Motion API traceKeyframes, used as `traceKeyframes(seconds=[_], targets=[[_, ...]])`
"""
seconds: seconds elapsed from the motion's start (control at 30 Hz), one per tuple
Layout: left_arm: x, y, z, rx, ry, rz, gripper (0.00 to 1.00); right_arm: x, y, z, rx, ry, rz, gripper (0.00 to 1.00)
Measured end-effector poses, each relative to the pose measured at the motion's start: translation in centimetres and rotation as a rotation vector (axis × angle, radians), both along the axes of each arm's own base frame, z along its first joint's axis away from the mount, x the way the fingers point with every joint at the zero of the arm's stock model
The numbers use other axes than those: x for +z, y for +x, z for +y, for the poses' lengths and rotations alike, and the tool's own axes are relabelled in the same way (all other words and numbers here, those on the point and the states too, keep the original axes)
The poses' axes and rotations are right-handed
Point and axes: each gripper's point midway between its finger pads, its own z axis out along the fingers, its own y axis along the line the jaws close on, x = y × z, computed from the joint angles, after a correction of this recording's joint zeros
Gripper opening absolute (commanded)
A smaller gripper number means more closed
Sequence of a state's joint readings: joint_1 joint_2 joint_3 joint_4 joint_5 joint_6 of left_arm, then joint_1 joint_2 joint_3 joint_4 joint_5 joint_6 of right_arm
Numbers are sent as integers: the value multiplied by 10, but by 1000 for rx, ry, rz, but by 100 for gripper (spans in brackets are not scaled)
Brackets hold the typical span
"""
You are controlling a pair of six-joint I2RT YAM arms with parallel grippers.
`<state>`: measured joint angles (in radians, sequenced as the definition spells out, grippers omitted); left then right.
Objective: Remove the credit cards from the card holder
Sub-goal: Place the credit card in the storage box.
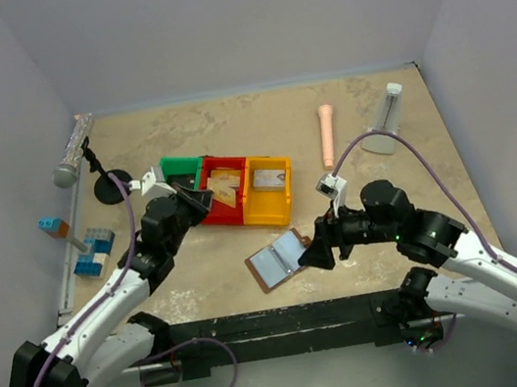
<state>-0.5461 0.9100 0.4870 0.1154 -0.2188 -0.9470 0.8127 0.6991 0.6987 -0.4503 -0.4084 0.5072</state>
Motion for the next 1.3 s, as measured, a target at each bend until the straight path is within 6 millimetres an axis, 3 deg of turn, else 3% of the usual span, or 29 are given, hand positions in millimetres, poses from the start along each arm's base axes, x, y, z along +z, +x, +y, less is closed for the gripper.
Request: traceKeyframes(seconds=[0.2, 0.7, 1.3], targets=[[9, 33, -5, 19, 33, -21, 0, -5, -2, -3, -2, -3, 1, 71], [-19, 85, -6, 41, 153, -32, 0, -13, -3, -5, 5, -26, 0, 71], [-59, 108, -9, 47, 175, 27, 0, -24, -3, -11, 0, -83, 8, 70]])
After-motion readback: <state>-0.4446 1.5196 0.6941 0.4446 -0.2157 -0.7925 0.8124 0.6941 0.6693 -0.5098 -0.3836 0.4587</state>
